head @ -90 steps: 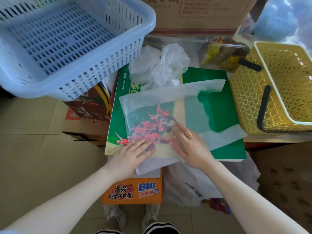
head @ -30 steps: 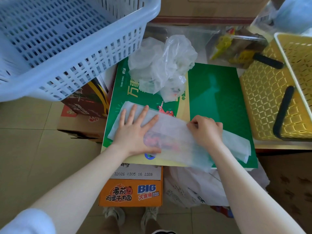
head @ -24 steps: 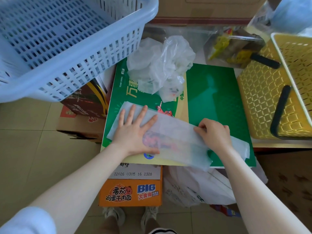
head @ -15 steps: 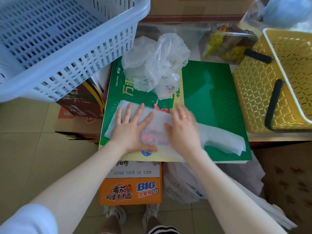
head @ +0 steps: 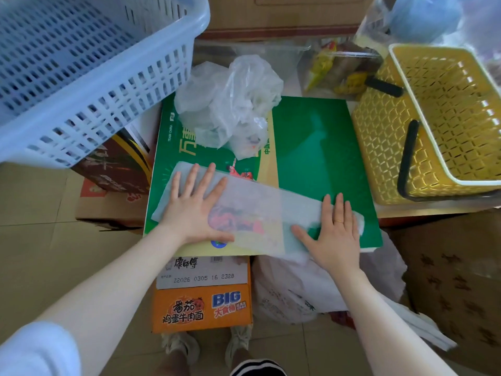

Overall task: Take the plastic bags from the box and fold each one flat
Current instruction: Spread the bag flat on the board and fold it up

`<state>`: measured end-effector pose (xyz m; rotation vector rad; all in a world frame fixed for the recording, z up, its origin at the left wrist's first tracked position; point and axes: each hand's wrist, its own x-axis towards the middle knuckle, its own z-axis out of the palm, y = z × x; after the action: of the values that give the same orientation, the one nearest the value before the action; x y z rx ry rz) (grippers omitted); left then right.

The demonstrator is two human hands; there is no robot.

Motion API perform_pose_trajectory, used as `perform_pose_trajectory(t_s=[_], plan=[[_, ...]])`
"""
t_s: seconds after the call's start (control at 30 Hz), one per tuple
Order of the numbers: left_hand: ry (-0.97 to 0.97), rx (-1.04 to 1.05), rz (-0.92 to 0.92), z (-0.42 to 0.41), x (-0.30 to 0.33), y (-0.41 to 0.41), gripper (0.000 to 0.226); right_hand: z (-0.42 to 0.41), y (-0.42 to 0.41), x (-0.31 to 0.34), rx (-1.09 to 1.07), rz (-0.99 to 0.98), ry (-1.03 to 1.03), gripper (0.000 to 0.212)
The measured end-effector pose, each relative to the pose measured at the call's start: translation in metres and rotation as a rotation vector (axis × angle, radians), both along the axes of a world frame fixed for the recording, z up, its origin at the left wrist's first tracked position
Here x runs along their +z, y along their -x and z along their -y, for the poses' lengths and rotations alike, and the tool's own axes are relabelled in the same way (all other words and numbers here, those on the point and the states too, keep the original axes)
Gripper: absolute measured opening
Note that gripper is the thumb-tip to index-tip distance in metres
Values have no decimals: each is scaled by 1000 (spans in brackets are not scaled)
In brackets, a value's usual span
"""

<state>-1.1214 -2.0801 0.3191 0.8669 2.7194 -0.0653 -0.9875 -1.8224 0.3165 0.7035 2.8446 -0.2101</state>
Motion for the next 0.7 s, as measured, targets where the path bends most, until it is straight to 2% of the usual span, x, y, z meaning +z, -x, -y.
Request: perform_pose_trajectory(t_s=[0.1, 0.17, 0.27, 0.33, 0.4, 0.53, 0.6, 0.7], plan=[[-38, -57, -90, -12, 4, -15, 118, -10, -19, 2, -63, 31, 1, 118], [-116, -130, -117, -34, 7, -34, 107, -11, -24, 2, -75, 41, 27, 120], [-229, -182, 1, -77, 9, -59, 93, -11, -24, 1, -80, 26, 44, 121], [-212, -210, 79, -97, 4, -70, 91, -12, -24, 0, -63, 22, 30, 120], [-141, -235, 74, -105, -4, -72, 98, -16, -26, 2, -37, -12, 33, 108], [-51, -276, 18, -92, -9, -62, 111, -38, -24, 17, -30, -137, 80, 60], [-24, -296, 9, -80, -6, -55, 110, -50, -19, 26, -22, -111, 85, 52], [1, -323, 28, -60, 1, -42, 107, -55, -8, 38, 14, -30, 164, 53]])
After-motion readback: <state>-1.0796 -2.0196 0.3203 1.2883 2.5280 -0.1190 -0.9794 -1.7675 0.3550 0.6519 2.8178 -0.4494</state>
